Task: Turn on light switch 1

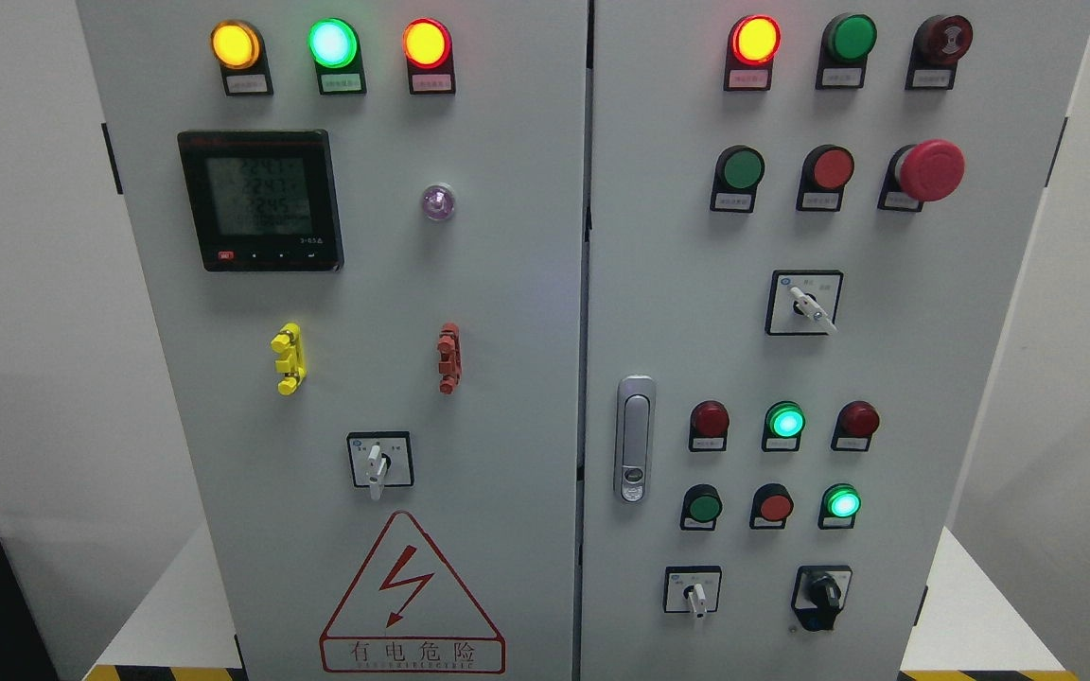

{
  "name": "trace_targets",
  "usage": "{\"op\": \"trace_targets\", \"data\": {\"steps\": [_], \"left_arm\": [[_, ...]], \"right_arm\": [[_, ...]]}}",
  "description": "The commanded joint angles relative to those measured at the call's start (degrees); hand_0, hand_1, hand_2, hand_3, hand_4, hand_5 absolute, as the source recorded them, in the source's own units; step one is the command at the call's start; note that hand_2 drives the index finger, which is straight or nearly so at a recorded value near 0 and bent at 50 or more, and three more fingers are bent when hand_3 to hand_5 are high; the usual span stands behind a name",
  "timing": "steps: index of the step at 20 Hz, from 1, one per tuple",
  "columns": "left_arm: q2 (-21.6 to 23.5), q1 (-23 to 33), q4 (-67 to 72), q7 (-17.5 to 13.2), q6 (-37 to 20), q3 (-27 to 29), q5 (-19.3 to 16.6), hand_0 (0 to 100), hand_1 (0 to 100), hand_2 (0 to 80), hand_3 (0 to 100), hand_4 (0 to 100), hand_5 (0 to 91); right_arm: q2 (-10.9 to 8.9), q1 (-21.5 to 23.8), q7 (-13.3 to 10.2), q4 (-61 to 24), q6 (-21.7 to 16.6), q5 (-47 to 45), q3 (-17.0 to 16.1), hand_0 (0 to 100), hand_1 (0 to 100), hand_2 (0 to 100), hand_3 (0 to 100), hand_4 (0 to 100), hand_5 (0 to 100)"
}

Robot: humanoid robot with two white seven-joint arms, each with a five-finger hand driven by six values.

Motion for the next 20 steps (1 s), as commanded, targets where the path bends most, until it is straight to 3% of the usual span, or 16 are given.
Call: {"op": "trace_targets", "data": {"steps": [1,4,9,13,20], "left_arm": [[-1.1,-2.6,-6.4,1.2,1.9,-3.2,-1.6,7,43,45.5,69,79,57.0],[-1.1,-3.6,-6.4,1.5,2.8,-4.3,-1.6,7,46,46.3,72,80,60.2],[-4.1,-8.1,-6.5,6.9,9.3,-7.7,-2.7,6,48,46.9,73,81,62.0],[-5.6,-9.5,-6.5,7.6,11.1,-8.5,-6.5,5,49,47.7,74,82,62.7],[-5.8,-11.2,-6.5,10.7,14.9,-8.7,-6.5,5,53,52.6,81,85,68.6]], "right_arm": [[0.01,0.0,0.0,0.0,0.0,0.0,-0.1,0,0,0,0,0,0],[0.01,0.0,0.0,0.0,0.0,0.0,0.0,0,0,0,0,0,0],[0.01,0.0,0.0,0.0,0.0,0.0,0.0,0,0,0,0,0,0],[-0.07,0.0,0.0,0.0,0.0,0.0,0.0,0,0,0,0,0,0],[0.01,0.0,0.0,0.0,0.0,0.0,0.0,0,0,0,0,0,0]]}}
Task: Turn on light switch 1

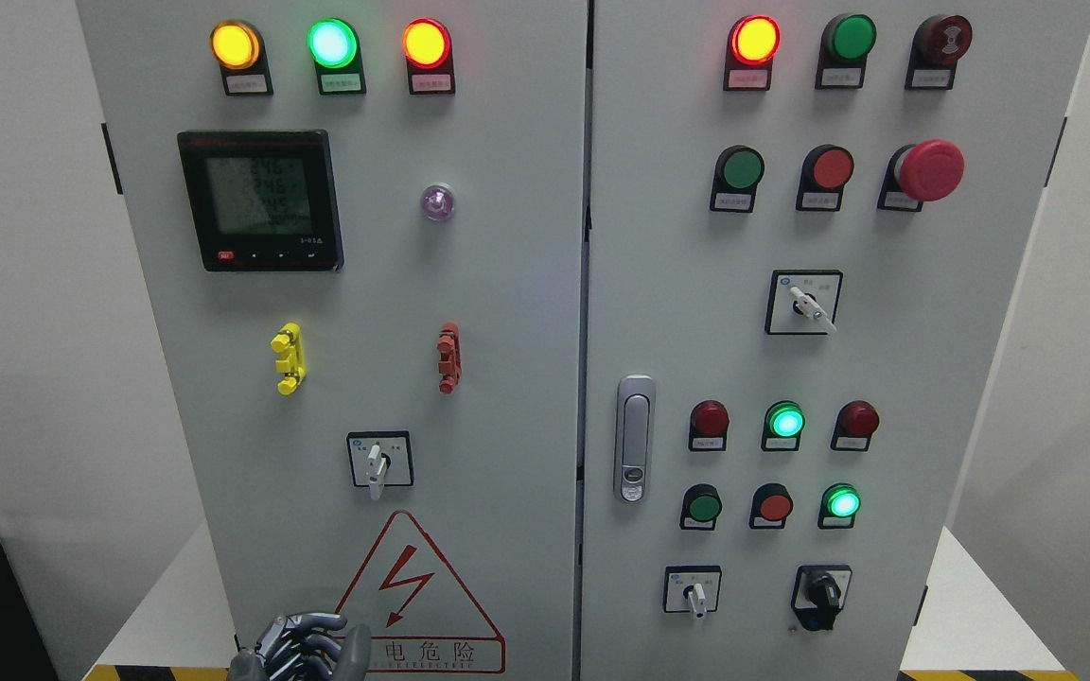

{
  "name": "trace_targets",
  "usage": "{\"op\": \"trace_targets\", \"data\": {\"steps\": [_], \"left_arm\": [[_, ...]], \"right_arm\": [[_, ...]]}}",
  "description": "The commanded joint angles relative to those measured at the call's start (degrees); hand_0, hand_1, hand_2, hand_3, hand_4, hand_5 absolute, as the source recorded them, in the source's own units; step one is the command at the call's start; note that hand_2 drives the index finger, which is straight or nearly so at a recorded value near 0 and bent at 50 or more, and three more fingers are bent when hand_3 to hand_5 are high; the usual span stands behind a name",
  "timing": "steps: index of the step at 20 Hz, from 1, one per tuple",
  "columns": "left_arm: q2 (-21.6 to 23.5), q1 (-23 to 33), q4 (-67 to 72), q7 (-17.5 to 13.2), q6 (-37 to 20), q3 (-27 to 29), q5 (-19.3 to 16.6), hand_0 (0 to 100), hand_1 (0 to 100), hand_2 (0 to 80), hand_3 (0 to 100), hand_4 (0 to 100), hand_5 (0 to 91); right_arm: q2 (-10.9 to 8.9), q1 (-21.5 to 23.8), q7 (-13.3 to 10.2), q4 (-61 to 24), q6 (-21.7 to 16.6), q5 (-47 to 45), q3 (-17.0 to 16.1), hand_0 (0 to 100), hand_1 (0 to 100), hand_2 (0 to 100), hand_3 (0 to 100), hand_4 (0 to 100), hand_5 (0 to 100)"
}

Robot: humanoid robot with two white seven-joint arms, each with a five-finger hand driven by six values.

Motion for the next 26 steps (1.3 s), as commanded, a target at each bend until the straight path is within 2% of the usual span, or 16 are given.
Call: {"op": "trace_targets", "data": {"steps": [1,8,18,26], "left_arm": [[-2.0,-2.6,-1.1,1.3,2.1,-2.4,-0.9,5,53,53.1,82,85,69.5],[-2.6,-6.6,-1.0,6.3,8.0,-3.4,-1.0,6,57,53.9,83,87,73.3],[-2.8,-9.4,-0.9,10.1,9.8,-5.1,-1.3,7,61,54.2,83,87,73.3],[-3.1,-11.8,-0.8,11.6,12.5,-5.2,-1.3,7,64,54.7,82,87,73.2]], "right_arm": [[0.00,0.0,0.0,0.0,0.0,0.0,0.0,0,0,0,0,0,0],[0.00,0.0,0.0,0.0,0.0,0.0,-0.1,0,0,0,0,0,0],[0.00,0.0,0.0,0.0,0.0,0.0,-0.1,0,0,0,0,0,0],[0.00,0.0,0.0,0.0,0.0,0.0,-0.1,0,0,0,0,0,0]]}}
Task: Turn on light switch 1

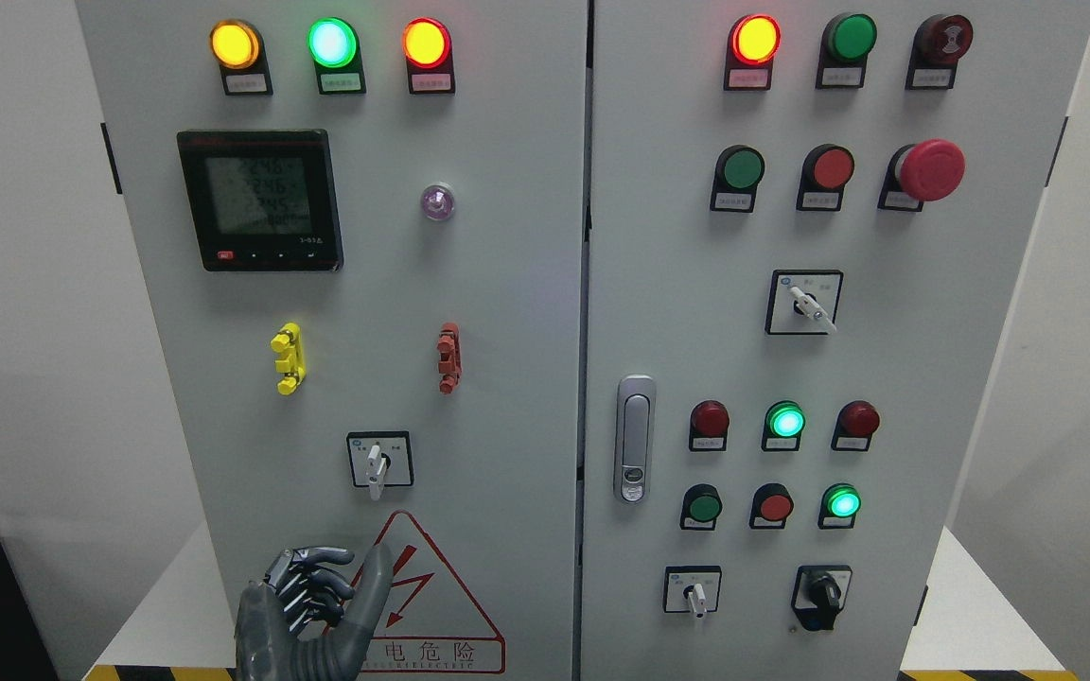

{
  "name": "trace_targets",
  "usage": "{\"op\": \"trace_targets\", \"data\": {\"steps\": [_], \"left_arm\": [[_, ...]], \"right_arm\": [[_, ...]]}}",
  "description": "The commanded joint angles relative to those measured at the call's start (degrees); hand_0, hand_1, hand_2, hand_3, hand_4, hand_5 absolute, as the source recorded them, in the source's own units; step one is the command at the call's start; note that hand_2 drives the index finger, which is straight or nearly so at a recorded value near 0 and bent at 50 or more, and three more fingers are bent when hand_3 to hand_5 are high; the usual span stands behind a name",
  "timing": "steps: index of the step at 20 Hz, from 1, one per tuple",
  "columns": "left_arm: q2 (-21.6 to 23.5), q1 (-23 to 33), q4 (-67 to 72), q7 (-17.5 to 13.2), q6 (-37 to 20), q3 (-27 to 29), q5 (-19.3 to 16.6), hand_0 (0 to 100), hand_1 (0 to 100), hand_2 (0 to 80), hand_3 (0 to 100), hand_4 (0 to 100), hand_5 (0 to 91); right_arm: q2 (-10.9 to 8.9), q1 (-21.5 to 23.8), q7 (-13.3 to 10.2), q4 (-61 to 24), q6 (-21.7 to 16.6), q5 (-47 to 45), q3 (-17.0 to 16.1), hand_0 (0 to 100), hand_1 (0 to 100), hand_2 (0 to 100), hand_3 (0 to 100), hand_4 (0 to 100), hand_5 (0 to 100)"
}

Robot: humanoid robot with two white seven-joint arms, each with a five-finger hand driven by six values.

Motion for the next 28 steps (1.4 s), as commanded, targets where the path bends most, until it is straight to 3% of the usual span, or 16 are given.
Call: {"op": "trace_targets", "data": {"steps": [1,28], "left_arm": [[-0.7,-2.4,0.0,0.9,1.9,-1.0,0.0,7,64,54.8,82,87,73.2],[-1.4,-6.5,0.3,2.1,5.2,-1.0,-0.1,8,68,55.5,83,86,73.1]], "right_arm": [[0.01,0.0,0.0,0.0,0.0,0.0,0.0,0,0,0,0,0,0],[0.01,0.0,0.0,0.0,0.0,0.0,0.0,0,0,0,0,0,0]]}}
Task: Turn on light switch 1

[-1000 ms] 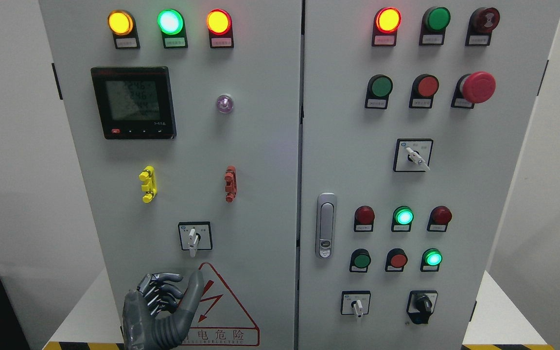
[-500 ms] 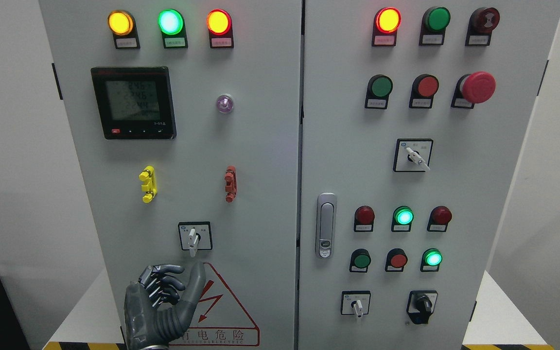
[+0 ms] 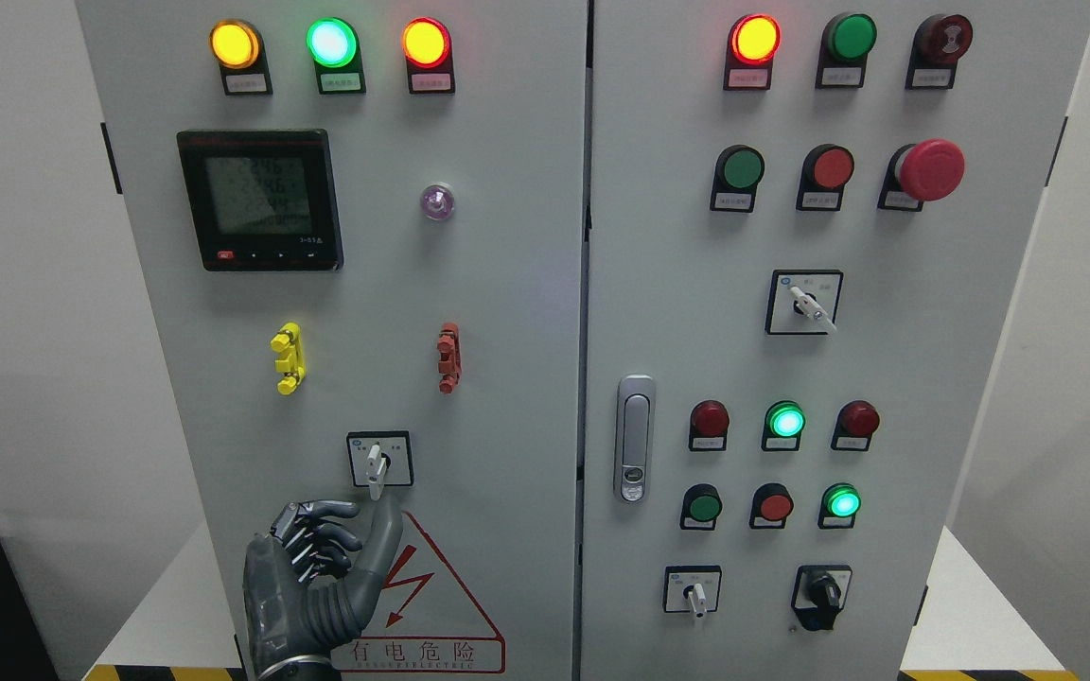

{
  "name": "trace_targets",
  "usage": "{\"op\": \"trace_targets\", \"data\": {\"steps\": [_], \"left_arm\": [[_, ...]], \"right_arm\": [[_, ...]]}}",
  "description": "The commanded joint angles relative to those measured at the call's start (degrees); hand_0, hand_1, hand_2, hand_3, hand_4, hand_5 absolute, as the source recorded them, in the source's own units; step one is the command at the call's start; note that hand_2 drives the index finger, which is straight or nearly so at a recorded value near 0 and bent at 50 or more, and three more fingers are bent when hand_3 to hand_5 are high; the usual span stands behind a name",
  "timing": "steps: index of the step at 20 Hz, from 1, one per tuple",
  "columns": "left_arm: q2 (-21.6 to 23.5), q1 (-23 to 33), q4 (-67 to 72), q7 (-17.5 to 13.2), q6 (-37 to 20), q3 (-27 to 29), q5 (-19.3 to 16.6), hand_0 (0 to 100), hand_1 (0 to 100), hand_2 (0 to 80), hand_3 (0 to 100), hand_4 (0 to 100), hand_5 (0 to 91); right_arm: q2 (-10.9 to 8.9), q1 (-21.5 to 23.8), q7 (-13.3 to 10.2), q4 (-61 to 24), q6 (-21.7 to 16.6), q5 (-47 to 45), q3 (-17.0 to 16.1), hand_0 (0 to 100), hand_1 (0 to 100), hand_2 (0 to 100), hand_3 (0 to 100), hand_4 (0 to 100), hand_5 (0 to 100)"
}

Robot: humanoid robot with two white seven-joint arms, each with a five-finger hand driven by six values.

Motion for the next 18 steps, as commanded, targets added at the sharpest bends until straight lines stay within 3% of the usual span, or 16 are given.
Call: {"op": "trace_targets", "data": {"steps": [1,18], "left_arm": [[-0.3,-0.9,0.2,0.0,0.7,-0.1,0.0,8,68,55.5,83,86,73.1],[-0.6,-2.4,0.1,0.5,2.8,0.0,0.1,8,68,56.0,83,86,73.6]], "right_arm": [[0.01,0.0,0.0,0.0,0.0,0.0,0.0,0,0,0,0,0,0],[0.01,0.0,0.0,0.0,0.0,0.0,0.0,0,0,0,0,0,0]]}}
